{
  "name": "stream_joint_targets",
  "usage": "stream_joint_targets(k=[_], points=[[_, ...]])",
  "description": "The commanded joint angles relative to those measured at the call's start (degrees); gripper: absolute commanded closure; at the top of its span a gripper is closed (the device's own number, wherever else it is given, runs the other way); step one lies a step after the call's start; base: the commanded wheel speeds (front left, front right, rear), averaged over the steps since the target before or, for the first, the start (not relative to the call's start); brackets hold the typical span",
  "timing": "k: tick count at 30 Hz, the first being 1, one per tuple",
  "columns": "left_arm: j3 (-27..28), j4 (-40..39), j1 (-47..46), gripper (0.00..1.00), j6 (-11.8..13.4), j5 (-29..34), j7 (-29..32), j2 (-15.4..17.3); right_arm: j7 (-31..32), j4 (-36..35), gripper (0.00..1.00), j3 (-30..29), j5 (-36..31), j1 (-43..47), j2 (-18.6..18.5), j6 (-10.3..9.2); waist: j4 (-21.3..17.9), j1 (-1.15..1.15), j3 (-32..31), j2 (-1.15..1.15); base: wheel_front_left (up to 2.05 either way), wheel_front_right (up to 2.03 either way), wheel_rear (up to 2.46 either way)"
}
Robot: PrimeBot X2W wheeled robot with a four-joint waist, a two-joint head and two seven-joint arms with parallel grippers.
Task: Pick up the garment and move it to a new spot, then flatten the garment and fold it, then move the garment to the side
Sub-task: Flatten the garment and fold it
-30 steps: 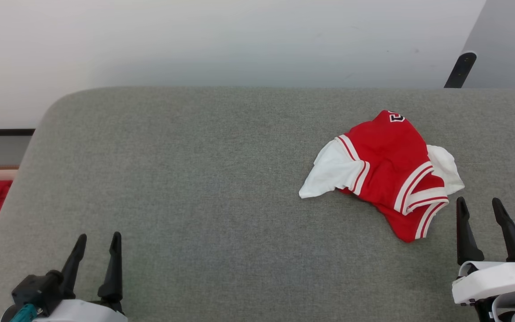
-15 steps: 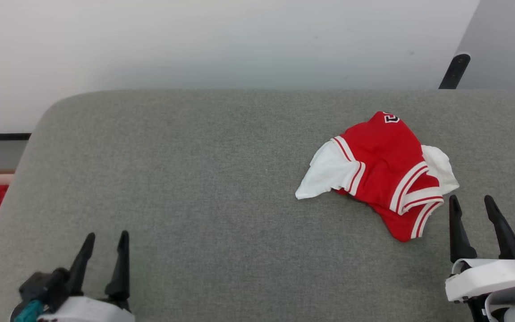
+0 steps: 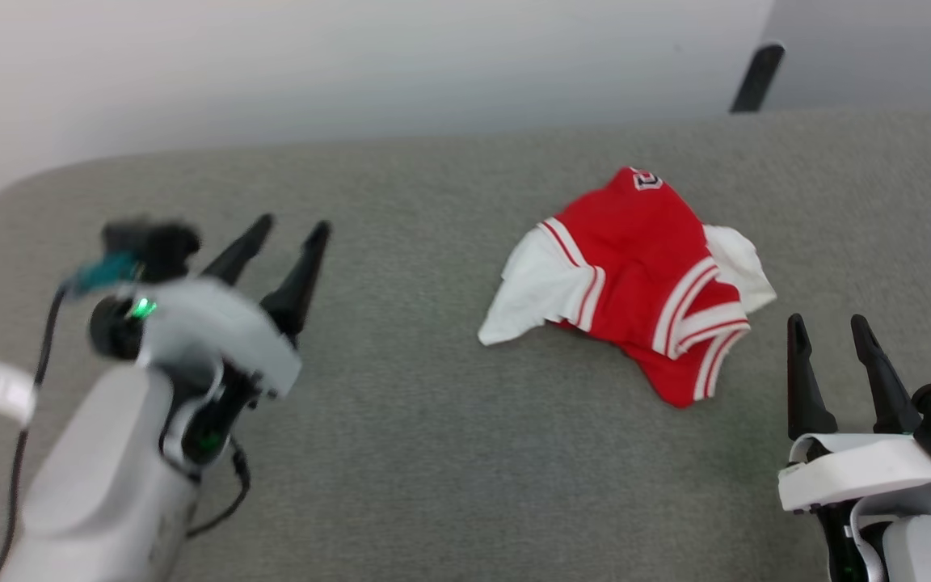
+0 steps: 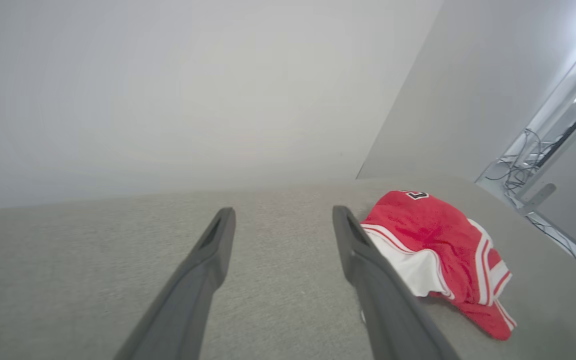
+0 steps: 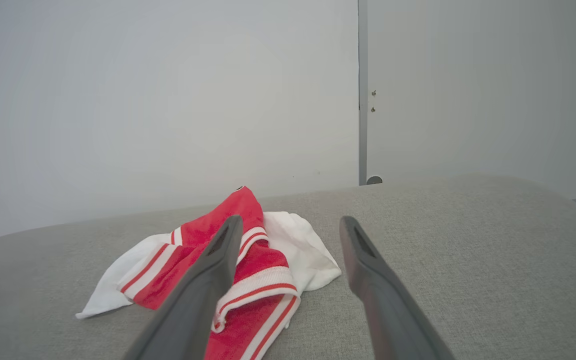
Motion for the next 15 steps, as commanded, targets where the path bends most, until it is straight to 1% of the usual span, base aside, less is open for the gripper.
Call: stream_joint_targets(k=[1, 3, 6, 7, 8, 9, 11, 15], points=[[-1.3, 0.7, -1.4, 0.0, -0.1, -1.2, 2.1, 0.6, -0.4, 0.2, 0.0, 0.1, 0.5, -0.7, 0.2, 0.2, -3.6, 0.0, 3.7, 0.0, 0.0, 0.0, 0.0], [-4.3, 3.1, -5.5, 0.0, -0.1, -3.5, 7.5, 2.6, -0.6, 0.7, 0.0, 0.3, 0.8, -1.4, 0.4, 0.2, -5.2, 0.0, 5.3, 0.0, 0.0, 0.0, 0.0], [-9.1, 6.8, -9.1, 0.0, -0.1, -11.3, 19.6, 1.8, -0.9, 1.5, 0.0, 0.6, 1.4, -2.2, 0.7, 0.2, -7.6, 0.0, 7.2, 0.0, 0.0, 0.0, 0.0], [-10.6, 7.6, -10.6, 0.0, -0.1, -13.2, 23.4, 2.6, -1.0, 1.7, 0.0, 0.6, 1.7, -2.4, 0.7, 0.2, -8.3, 0.0, 7.7, 0.0, 0.0, 0.0, 0.0], [-11.8, 8.4, -11.7, 0.0, -0.1, -14.3, 26.4, 4.2, -1.0, 1.6, 0.0, 0.7, 2.0, -2.8, 0.8, 0.2, -9.2, 0.0, 8.3, 0.0, 0.0, 0.0, 0.0], [-12.9, 9.3, -12.7, 0.0, 0.0, -15.5, 28.7, 4.9, -1.0, 1.3, 0.0, 0.8, 2.8, -3.3, 0.8, 0.2, -9.8, 0.0, 8.8, 0.0, 0.0, 0.0, 0.0], [-13.6, 11.4, -14.3, 0.0, -0.1, -17.8, 31.4, 4.8, -1.0, 0.8, 0.0, 1.2, 3.9, -3.5, 0.9, 0.2, -11.2, 0.0, 9.7, 0.0, 0.0, 0.0, 0.0], [-15.3, 15.2, -17.6, 0.0, -0.1, -18.9, 34.2, 5.4, -1.0, 0.0, 0.0, 1.4, 5.7, -4.0, 0.9, 0.2, -13.6, 0.0, 11.5, 0.0, 0.0, 0.0, 0.0]])
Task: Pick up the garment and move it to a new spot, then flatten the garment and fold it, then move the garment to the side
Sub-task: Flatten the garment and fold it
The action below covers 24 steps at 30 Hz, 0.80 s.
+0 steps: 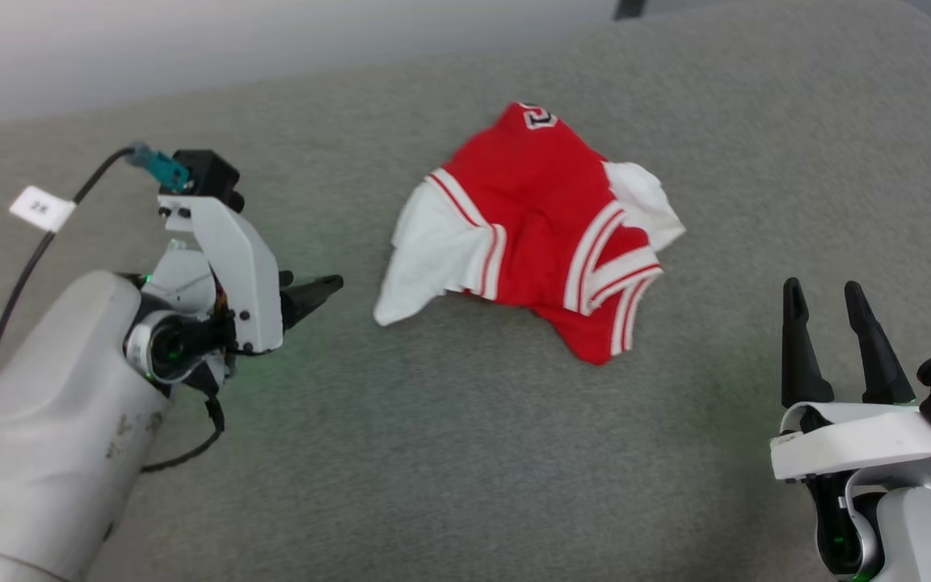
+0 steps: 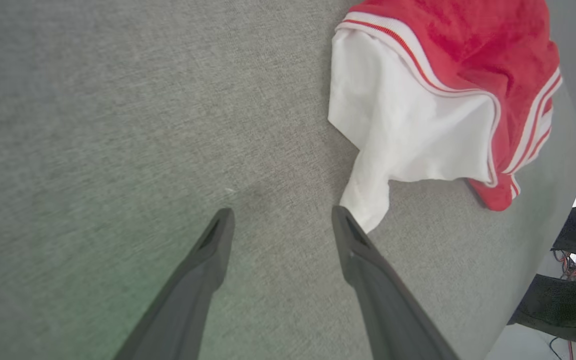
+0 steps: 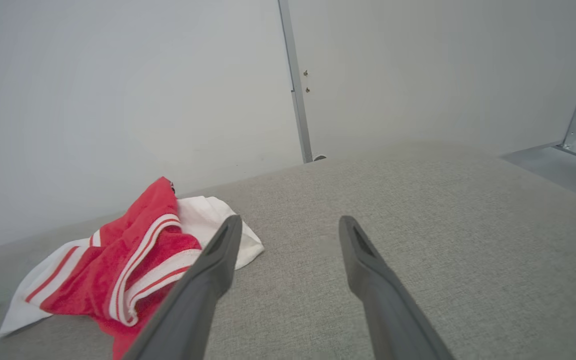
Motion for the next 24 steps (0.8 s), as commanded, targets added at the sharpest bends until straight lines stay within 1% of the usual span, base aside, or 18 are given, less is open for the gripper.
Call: stream_joint_targets(k=[1, 4, 8, 11, 15, 18, 24], points=[[-0.4, 0.4, -0.9, 0.0, 0.0, -0.6, 0.2, 0.2, -0.3, -0.3, 0.0, 0.0, 0.7, -0.9, 0.2, 0.2, -4.0, 0.0, 3.9, 0.0, 0.0, 0.0, 0.0], [-1.0, 1.3, -1.7, 0.0, 0.0, -3.2, 1.3, -0.5, -0.3, -0.7, 0.0, 0.1, 1.6, -1.0, 0.2, 0.2, -5.2, 0.0, 5.1, 0.0, 0.0, 0.0, 0.0], [-3.1, 1.2, -1.6, 0.0, 0.0, -5.5, 3.1, -0.1, -0.3, -1.0, 0.0, 0.5, 2.7, -0.9, 0.2, 0.2, -6.3, 0.0, 6.2, 0.0, 0.0, 0.0, 0.0], [-4.5, 0.9, -1.5, 0.0, 0.1, -6.3, 3.1, 0.4, -0.3, -1.1, 0.0, 0.7, 3.2, -1.1, 0.2, 0.2, -6.7, 0.0, 6.7, 0.0, 0.0, 0.0, 0.0], [-5.6, -0.2, -1.6, 0.0, 0.1, -9.0, 3.6, 0.2, -0.3, -1.1, 0.0, 0.7, 3.5, -1.4, 0.2, 0.2, -6.9, 0.0, 7.0, 0.0, 0.0, 0.0, 0.0], [-4.9, -0.5, -2.3, 0.0, 0.1, -11.0, 2.8, 0.3, -0.3, -1.1, 0.0, 0.7, 3.4, -1.7, 0.2, 0.2, -6.8, 0.0, 7.0, 0.0, 0.0, 0.0, 0.0], [-8.5, -0.5, -2.0, 0.0, 0.1, -11.4, 4.5, 0.1, -0.3, -1.1, 0.0, 1.2, 3.3, -2.0, 0.2, 0.2, -6.6, 0.0, 7.0, 0.0, 0.0, 0.0, 0.0]])
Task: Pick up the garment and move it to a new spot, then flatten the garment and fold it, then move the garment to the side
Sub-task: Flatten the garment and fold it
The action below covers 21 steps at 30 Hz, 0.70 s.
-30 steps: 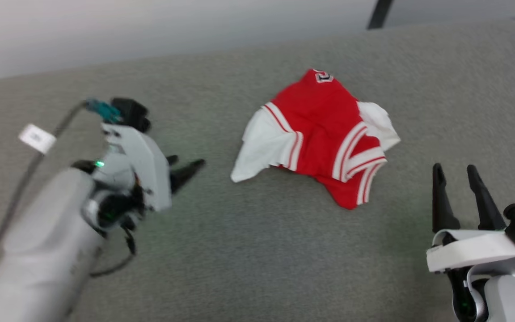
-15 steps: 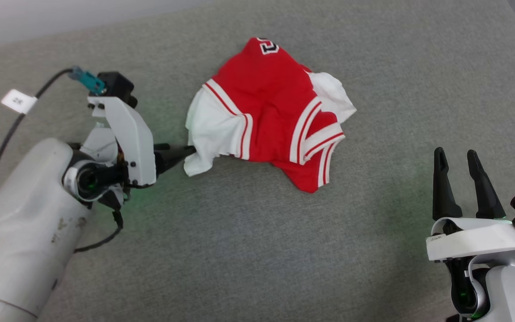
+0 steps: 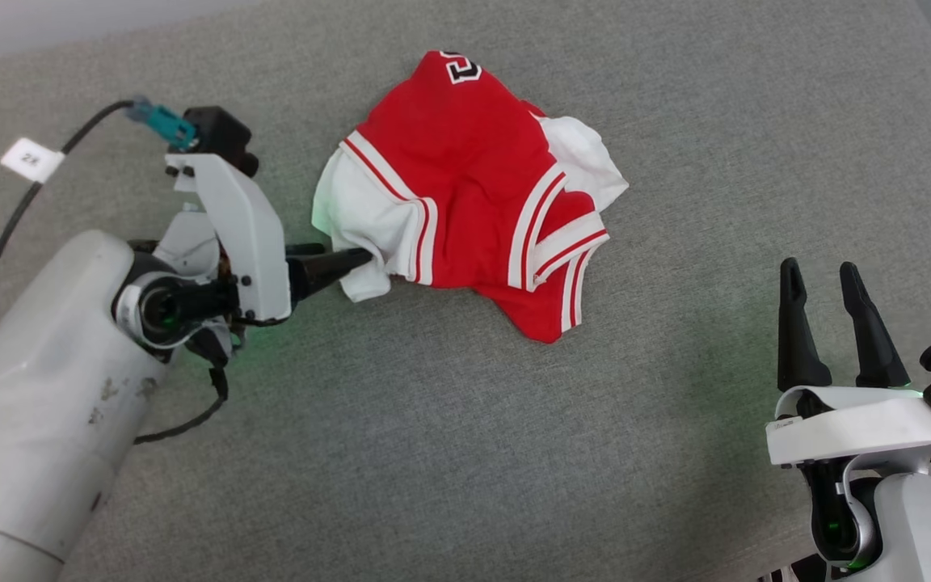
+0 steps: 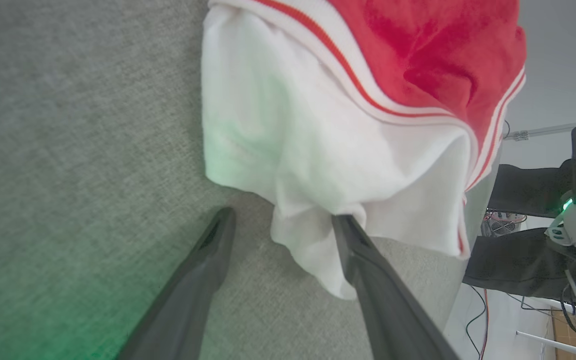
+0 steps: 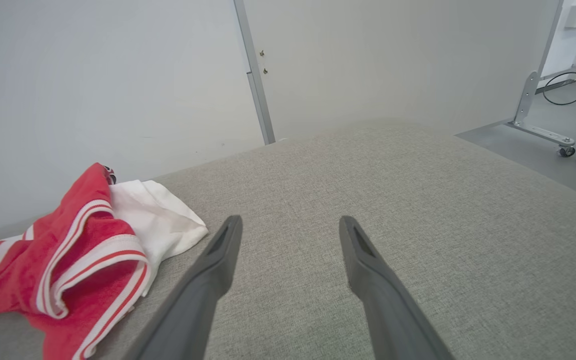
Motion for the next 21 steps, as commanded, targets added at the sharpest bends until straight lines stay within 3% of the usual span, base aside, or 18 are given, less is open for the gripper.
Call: stream_joint_targets(k=[1, 4, 5, 6, 7, 14, 21], points=[[-2.5, 0.9, 3.0, 0.0, 0.2, -0.2, 1.5, -1.4, -0.3, -0.1, 0.0, 0.3, 0.1, -0.7, 0.1, 0.2, 0.1, 0.0, 0.1, 0.0, 0.0, 0.0, 0.0], [-3.6, 1.2, 3.1, 0.0, 0.2, -1.0, 1.4, -2.1, -0.3, -0.2, 0.0, 0.6, 0.3, -0.8, 0.1, 0.2, -0.1, 0.0, 0.4, 0.0, 0.0, 0.0, 0.0], [-4.0, 1.2, 3.0, 0.36, 0.2, -1.1, 1.1, -2.2, -0.3, -0.2, 0.0, 0.7, 0.4, -0.7, 0.1, 0.2, -0.1, 0.0, 0.4, 0.0, 0.0, 0.0, 0.0], [-4.3, 1.2, 2.9, 0.89, 0.2, -1.2, 0.9, -2.2, -0.3, -0.2, 0.0, 0.8, 0.4, -0.7, 0.1, 0.2, -0.2, 0.0, 0.5, 0.0, 0.0, 0.0, 0.0], [-4.3, 1.3, 2.8, 1.0, 0.2, -1.6, 0.5, -2.2, -0.3, -0.2, 0.0, 0.8, 0.4, -0.8, 0.1, 0.2, -0.3, 0.0, 0.5, 0.0, 0.0, 0.0, 0.0], [-4.1, 1.7, 1.6, 1.0, 0.2, -2.7, -2.5, -1.3, -0.3, 0.2, 0.0, -0.1, -0.3, 0.1, 0.1, 0.2, 0.6, 0.0, -0.4, 0.0, 0.0, 0.0, 0.0], [-3.3, -0.6, 1.0, 1.0, 0.1, -4.1, -7.1, 1.9, -0.3, 1.0, 0.0, -1.2, -1.4, 1.7, 0.1, 0.2, 4.4, 0.0, -4.1, 0.0, 0.0, 0.0, 0.0]])
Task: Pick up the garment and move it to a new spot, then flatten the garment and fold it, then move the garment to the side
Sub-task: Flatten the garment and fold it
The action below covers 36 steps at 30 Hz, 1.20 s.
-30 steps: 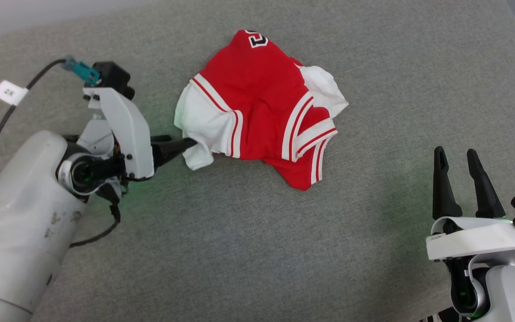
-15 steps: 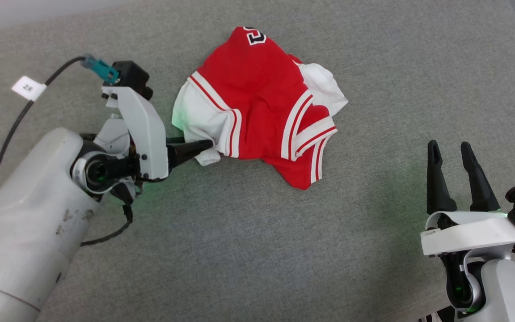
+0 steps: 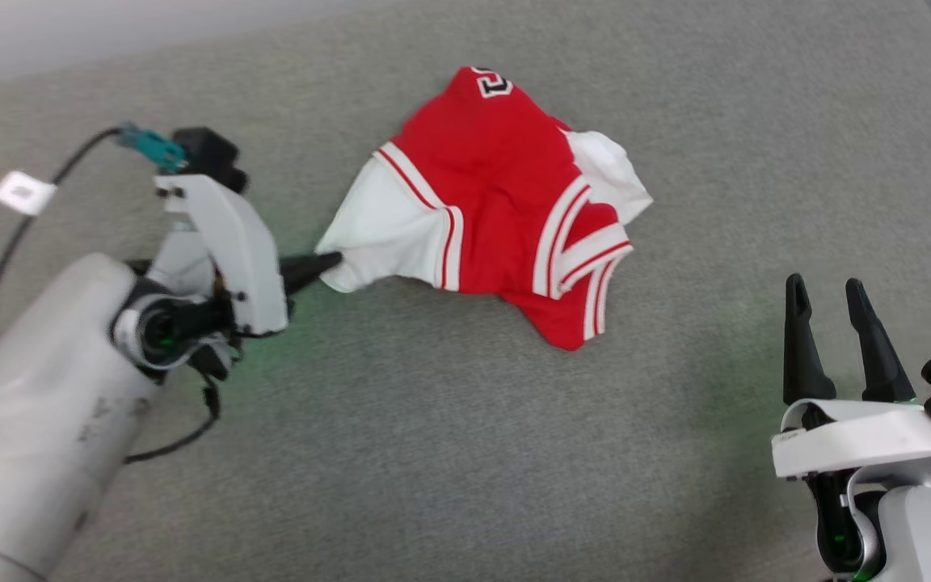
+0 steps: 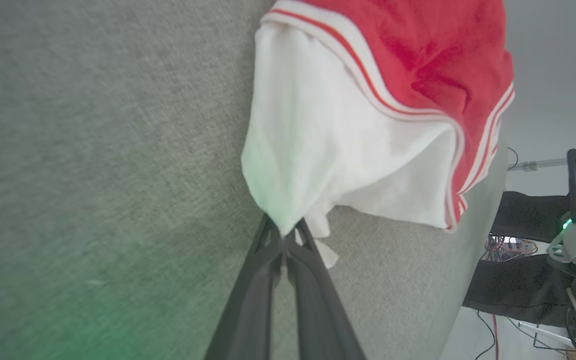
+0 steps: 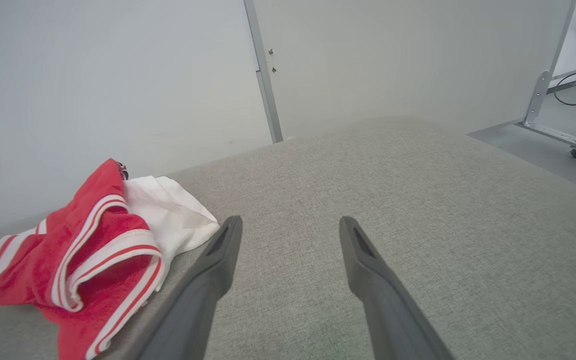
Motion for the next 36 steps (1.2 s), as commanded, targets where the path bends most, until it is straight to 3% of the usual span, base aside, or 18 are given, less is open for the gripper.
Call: stream_joint_targets(k=[1, 12, 16, 26, 27, 28, 30, 36], points=[[0.2, -0.4, 0.3, 1.0, 0.1, -0.2, -0.5, 0.3, -0.3, 0.1, 0.0, -0.2, -0.4, 0.9, 0.1, 0.2, 2.4, 0.0, -2.1, 0.0, 0.0, 0.0, 0.0], [2.7, -6.6, 3.0, 1.0, 0.1, -2.6, -5.6, 9.2, -0.3, 0.8, 0.0, -0.3, -2.8, 1.7, 0.1, 0.2, 8.2, 0.0, -5.9, 0.0, 0.0, 0.0, 0.0], [1.0, -5.4, 4.8, 1.0, 0.1, 0.2, -6.4, 11.7, -0.3, 0.9, 0.0, -0.2, -2.9, 1.7, 0.1, 0.2, 8.6, 0.0, -6.2, 0.0, 0.0, 0.0, 0.0], [-2.4, 2.5, 7.2, 1.0, 0.4, 4.1, -8.6, 10.0, -0.3, 0.7, 0.0, -0.4, -3.8, 1.8, 0.1, 0.2, 7.1, 0.0, -5.3, 0.0, 0.0, 0.0, 0.0], [-2.6, 3.1, 7.1, 0.91, 0.3, 4.4, -8.9, 9.7, -0.3, 0.6, 0.0, -0.5, -4.0, 1.7, 0.1, 0.2, 6.9, 0.0, -5.2, 0.0, 0.0, 0.0, 0.0], [-2.8, 3.7, 6.9, 0.64, 0.3, 4.5, -9.1, 9.3, -0.3, 0.5, 0.0, -0.5, -4.1, 1.6, 0.1, 0.2, 6.8, 0.0, -5.2, 0.0, 0.0, 0.0, 0.0], [-2.9, 4.8, 6.4, 0.0, 0.2, 4.7, -9.9, 8.9, -0.3, 0.5, 0.0, -0.6, -4.8, 1.3, 0.1, 0.2, 6.7, 0.0, -5.3, 0.0, 0.0, 0.0, 0.0], [-2.9, 5.3, 6.8, 0.0, 0.0, 5.0, -13.8, 7.9, -0.3, 1.3, 0.0, -0.4, -7.7, 0.5, 0.1, 0.2, 7.9, 0.0, -6.5, 0.0, 0.0, 0.0, 0.0]])
